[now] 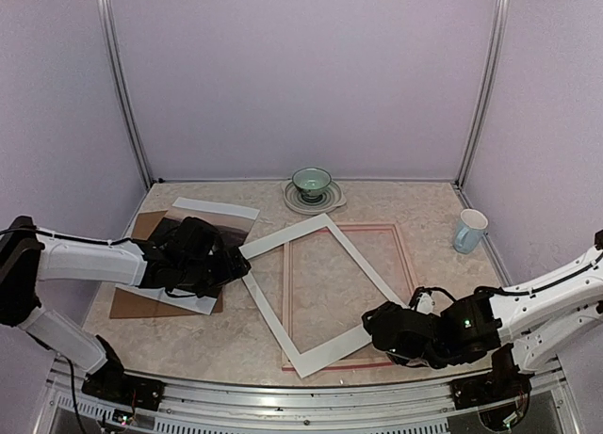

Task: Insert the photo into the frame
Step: Place the mat board on the glass panel, then pick up the mat board from the glass panel.

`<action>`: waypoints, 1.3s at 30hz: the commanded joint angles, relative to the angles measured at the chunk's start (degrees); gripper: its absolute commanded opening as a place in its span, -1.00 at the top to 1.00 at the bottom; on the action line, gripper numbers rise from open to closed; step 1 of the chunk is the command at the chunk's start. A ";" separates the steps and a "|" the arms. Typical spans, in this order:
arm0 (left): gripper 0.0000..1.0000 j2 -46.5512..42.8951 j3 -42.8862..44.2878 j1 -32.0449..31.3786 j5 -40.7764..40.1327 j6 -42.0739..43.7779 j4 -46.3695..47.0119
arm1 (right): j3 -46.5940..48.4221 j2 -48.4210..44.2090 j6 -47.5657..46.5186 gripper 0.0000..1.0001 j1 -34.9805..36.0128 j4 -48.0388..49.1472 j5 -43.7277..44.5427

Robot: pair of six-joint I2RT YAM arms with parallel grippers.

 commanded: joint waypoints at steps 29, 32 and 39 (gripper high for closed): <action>-0.75 14.08 14.40 -0.10 4.71 1.16 0.02 | 44.79 24.68 -102.47 -0.53 -54.96 -2.39 -50.15; -0.76 13.67 14.96 -0.01 4.54 1.00 -2.28 | 47.56 29.86 -103.47 -0.51 -57.75 -2.96 -58.36; -0.83 8.92 13.93 -0.10 3.82 0.34 -6.25 | 54.13 40.64 -106.39 -0.48 -58.76 -7.36 -66.21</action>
